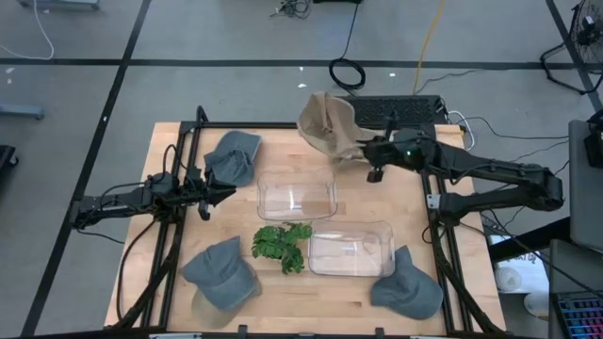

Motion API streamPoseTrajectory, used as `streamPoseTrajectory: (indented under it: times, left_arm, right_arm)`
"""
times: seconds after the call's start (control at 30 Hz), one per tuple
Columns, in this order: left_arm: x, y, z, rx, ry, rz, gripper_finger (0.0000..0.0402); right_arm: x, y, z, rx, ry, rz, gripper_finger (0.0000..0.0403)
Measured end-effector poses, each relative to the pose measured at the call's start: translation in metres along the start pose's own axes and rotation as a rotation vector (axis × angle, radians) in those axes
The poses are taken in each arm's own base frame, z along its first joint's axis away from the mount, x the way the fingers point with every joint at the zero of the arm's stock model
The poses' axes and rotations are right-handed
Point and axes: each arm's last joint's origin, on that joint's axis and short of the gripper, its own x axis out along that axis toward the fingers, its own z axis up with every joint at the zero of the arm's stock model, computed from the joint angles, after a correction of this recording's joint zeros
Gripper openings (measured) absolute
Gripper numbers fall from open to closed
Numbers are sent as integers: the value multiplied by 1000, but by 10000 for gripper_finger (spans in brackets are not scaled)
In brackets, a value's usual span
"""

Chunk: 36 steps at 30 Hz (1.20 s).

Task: Pick & Place hat
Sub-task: Put the top left brown cap into the bottom transparent bin

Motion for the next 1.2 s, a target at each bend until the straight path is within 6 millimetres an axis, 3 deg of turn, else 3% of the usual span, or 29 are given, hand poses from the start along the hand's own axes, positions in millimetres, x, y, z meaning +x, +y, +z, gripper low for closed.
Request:
streamPoseTrajectory:
  times: [0.5,0.93,1.2]
  left_arm:
    - [0,0,0,0,0,0,77]
    - [0,0,0,-1,0,0,77]
    - [0,0,0,0,0,0,77]
  right_arm:
    - [-21,36,30,408,-144,52,0]
    - [-56,63,62,548,-334,-56,0]
    - [-60,79,74,607,-386,-71,0]
